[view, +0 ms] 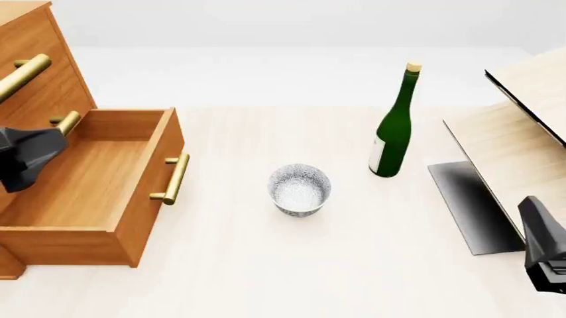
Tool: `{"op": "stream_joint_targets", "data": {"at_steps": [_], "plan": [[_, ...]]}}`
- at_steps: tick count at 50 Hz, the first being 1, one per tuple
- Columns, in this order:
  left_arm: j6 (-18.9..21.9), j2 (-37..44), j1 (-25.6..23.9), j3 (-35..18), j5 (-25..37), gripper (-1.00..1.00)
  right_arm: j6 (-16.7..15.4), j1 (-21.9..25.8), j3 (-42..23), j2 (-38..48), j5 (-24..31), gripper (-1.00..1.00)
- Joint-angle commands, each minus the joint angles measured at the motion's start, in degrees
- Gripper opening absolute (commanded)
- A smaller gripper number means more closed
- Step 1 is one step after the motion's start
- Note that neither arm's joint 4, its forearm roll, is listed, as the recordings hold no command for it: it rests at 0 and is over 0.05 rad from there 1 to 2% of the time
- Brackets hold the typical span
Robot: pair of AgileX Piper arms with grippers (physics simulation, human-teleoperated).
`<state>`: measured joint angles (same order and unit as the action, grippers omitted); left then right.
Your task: Put the bowl in the bottom drawer of the cabinet and close it.
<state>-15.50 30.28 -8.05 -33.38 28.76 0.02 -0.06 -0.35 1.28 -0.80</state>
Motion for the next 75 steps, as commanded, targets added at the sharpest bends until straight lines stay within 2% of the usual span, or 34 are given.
{"op": "stream_joint_targets", "data": {"at_steps": [1, 15, 47, 65, 68, 75], "plan": [[1.4, 3.7, -1.8, 0.0, -2.0, 1.00, 0.0, 0.0, 0.0, 0.0, 0.0, 1.00], [-0.1, 7.7, 0.8, 3.5, -5.8, 1.00, 0.0, 0.0, 0.0, 0.0, 0.0, 1.00], [-1.7, 19.3, -0.5, 5.3, -16.2, 1.00, 0.0, 0.0, 0.0, 0.0, 0.0, 1.00], [-3.0, 24.5, -0.7, 6.7, -20.9, 1.00, 0.0, 0.0, 0.0, 0.0, 0.0, 1.00], [-4.3, 25.7, -0.2, 7.2, -21.6, 1.00, 0.0, 0.0, 0.0, 0.0, 0.0, 1.00], [-3.8, 27.2, -0.1, 7.3, -22.6, 1.00, 0.0, 0.0, 0.0, 0.0, 0.0, 1.00]]}}
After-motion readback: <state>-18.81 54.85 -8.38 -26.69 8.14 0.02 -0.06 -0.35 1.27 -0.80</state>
